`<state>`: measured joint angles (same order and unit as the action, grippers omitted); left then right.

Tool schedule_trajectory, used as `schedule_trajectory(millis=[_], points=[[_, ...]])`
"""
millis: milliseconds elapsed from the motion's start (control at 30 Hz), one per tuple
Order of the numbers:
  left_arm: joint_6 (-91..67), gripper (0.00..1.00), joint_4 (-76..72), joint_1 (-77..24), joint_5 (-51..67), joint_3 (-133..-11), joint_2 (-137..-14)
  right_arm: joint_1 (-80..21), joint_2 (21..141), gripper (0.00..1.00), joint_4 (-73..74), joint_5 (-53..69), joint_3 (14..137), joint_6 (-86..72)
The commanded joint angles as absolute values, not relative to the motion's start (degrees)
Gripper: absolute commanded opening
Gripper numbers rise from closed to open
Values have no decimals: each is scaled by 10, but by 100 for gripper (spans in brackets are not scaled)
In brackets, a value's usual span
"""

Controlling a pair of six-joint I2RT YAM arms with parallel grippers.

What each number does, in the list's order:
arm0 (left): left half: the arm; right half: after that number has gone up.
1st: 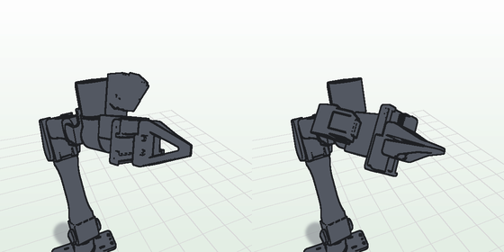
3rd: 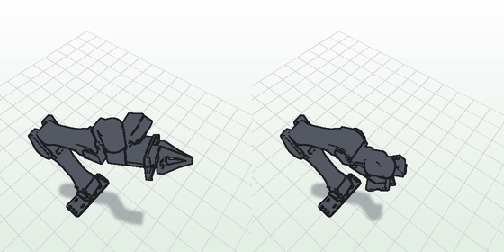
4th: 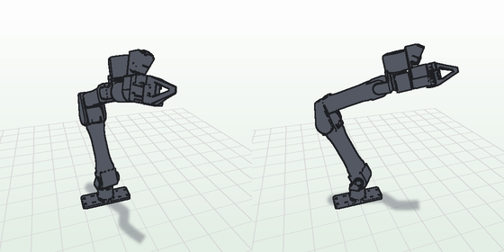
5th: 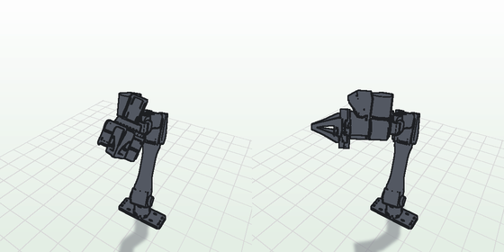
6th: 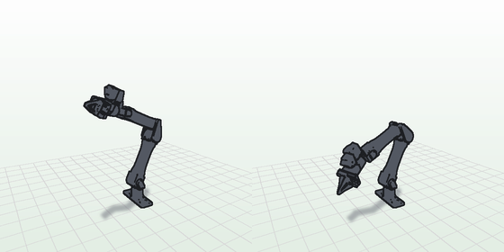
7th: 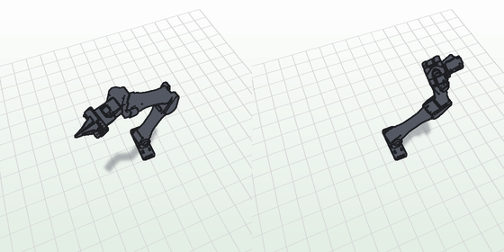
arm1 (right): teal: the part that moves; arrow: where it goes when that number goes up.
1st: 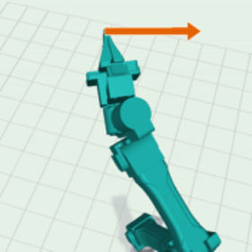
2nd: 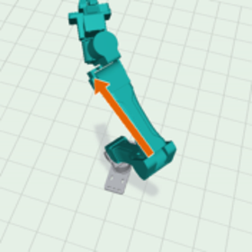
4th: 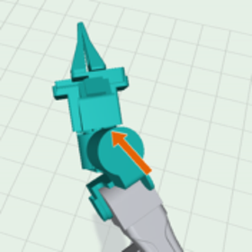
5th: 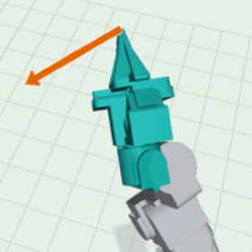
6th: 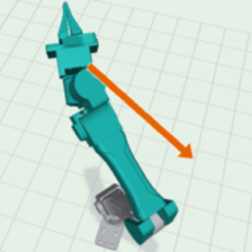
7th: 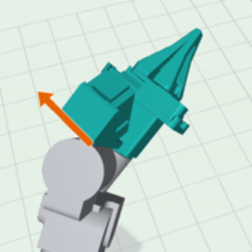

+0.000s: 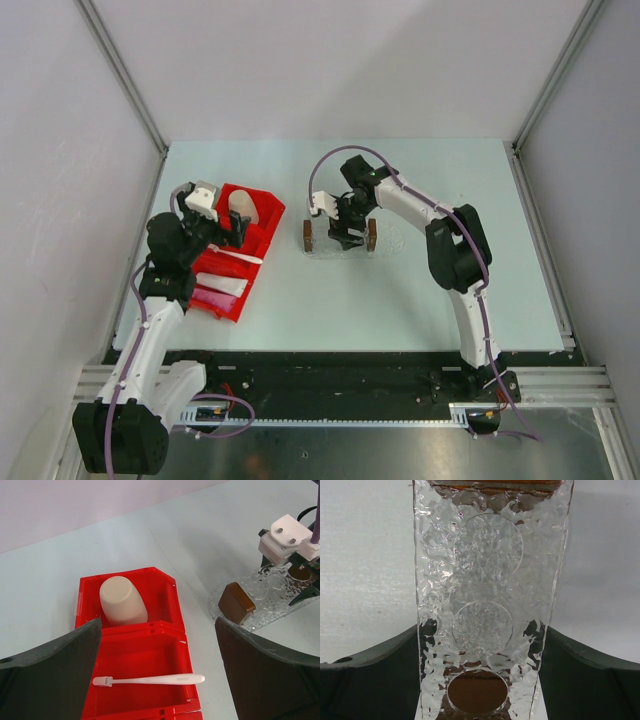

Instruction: Prepare toiletry sets of a toothbrush and toothpaste on the tray

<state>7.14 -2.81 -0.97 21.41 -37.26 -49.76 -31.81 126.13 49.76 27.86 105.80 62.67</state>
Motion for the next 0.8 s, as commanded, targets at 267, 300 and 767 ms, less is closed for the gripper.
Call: schedule_trajectory(millis=[267,300,767], points=[[104,100,-41,-4,233,-369,-488,-323,1259,87,474,277,1063,614],[104,100,-41,-4,234,-368,-488,-323,1259,88,473,276,1063,613],[105,100,-41,-4,234,-368,-488,-324,1245,100,467,270,1060,594]])
